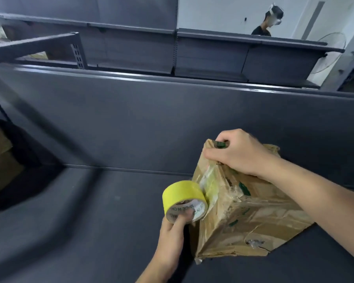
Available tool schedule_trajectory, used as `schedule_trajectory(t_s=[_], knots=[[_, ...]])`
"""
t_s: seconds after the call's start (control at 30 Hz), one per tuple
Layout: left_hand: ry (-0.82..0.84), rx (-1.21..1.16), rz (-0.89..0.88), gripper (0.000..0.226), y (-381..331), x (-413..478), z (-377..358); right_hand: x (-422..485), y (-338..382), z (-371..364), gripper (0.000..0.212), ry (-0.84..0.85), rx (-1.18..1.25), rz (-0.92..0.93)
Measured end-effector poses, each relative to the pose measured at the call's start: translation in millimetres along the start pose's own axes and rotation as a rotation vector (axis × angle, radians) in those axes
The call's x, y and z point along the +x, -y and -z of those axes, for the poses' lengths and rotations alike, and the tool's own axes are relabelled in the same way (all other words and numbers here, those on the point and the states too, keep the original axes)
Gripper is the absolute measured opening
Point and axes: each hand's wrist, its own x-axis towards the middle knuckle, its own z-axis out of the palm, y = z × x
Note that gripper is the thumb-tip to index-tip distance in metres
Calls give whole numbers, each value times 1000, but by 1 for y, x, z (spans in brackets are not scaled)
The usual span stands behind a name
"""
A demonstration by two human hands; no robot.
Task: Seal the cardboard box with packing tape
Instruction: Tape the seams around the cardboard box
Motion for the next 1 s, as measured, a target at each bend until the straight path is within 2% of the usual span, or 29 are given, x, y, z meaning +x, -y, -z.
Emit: schedule_trajectory(t_s=[0.07,0.13,0.2,0.23,0.27,0.37,0.47,0.53,0.6,0.67,0.77,0.87,0.93,1.0], knots=[[-12,40,-92,32,-10,0,-5,0,-7,10,60,-52,103,6],[-66,166,-262,43,-27,5,-1,-5,-17,22,51,-82,298,15],[-94,408,-479,33,-63,9,5,-13,-33,32,45,-67,612,39],[-65,548,-540,28,-83,11,9,-16,-44,35,50,-39,757,34],[-11,698,-554,29,-109,9,9,-19,-54,35,52,7,864,15],[141,1117,-396,42,-158,5,0,-31,-79,8,25,91,1049,-81],[125,1343,-267,44,-161,5,-26,-40,-96,-31,38,68,1018,-183],[59,1354,-271,36,-153,6,-35,-46,-99,-39,39,74,965,-246],[10,1287,-280,26,-149,6,-37,-51,-96,-27,40,-22,739,-281],[-19,1243,-302,23,-144,3,-38,-55,-88,-13,52,-123,504,-251],[-37,1202,-345,16,-136,-3,-47,-57,-66,-8,55,-40,269,-118],[-73,1208,-427,5,-127,-5,-51,-55,-60,-19,65,92,51,-123],[-43,1217,-541,22,-123,-6,-53,-55,-60,-19,70,132,-34,-137],[34,1164,-620,47,-123,-7,-54,-56,-59,-20,74,159,-124,-140]])
